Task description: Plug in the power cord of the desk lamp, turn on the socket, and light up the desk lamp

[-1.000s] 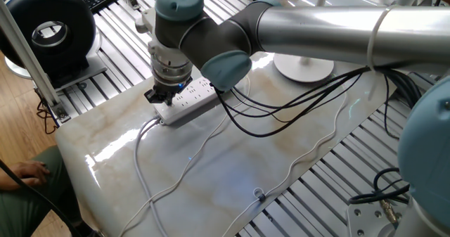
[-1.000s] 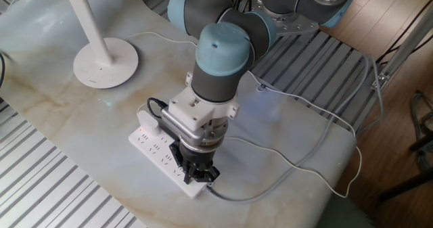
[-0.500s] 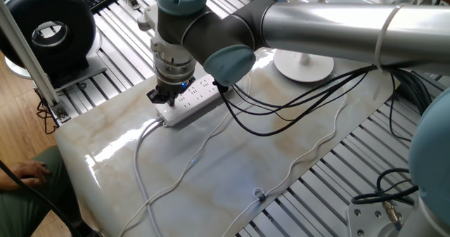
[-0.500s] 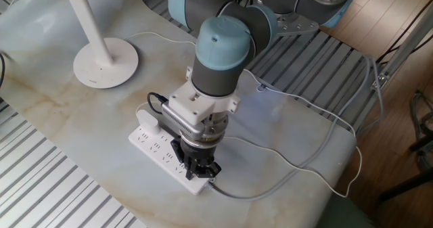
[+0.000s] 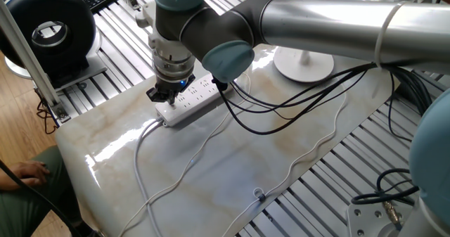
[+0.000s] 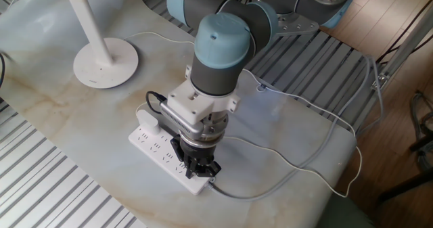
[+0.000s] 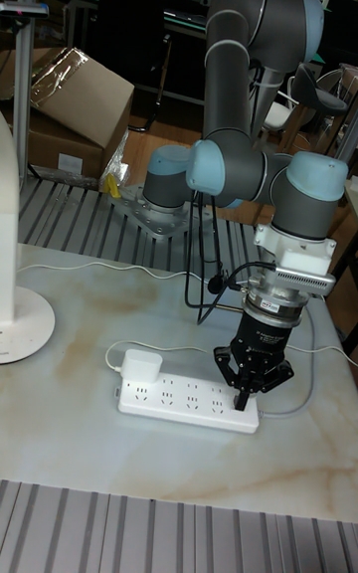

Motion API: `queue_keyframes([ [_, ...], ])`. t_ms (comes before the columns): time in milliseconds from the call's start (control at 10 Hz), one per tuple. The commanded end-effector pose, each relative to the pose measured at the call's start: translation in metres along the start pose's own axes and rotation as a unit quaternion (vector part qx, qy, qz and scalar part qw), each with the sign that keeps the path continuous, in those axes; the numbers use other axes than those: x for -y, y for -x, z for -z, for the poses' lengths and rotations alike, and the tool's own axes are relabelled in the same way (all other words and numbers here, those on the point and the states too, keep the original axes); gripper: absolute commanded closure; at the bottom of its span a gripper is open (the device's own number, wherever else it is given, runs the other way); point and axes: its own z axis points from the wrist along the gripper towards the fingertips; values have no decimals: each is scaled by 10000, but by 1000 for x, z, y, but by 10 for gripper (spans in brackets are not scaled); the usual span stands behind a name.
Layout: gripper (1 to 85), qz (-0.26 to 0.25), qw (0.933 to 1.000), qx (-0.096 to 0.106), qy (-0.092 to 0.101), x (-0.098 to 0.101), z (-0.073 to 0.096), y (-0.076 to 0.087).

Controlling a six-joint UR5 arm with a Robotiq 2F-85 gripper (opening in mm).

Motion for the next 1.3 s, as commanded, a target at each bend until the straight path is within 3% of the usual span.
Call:
queue_keyframes([
  [0,847,-65,10000,-4,49,-1,2,2],
  [700,847,-68,10000,-11,34,0,-5,-3],
  [1200,847,-51,9999,121,13,1,-19,-3],
])
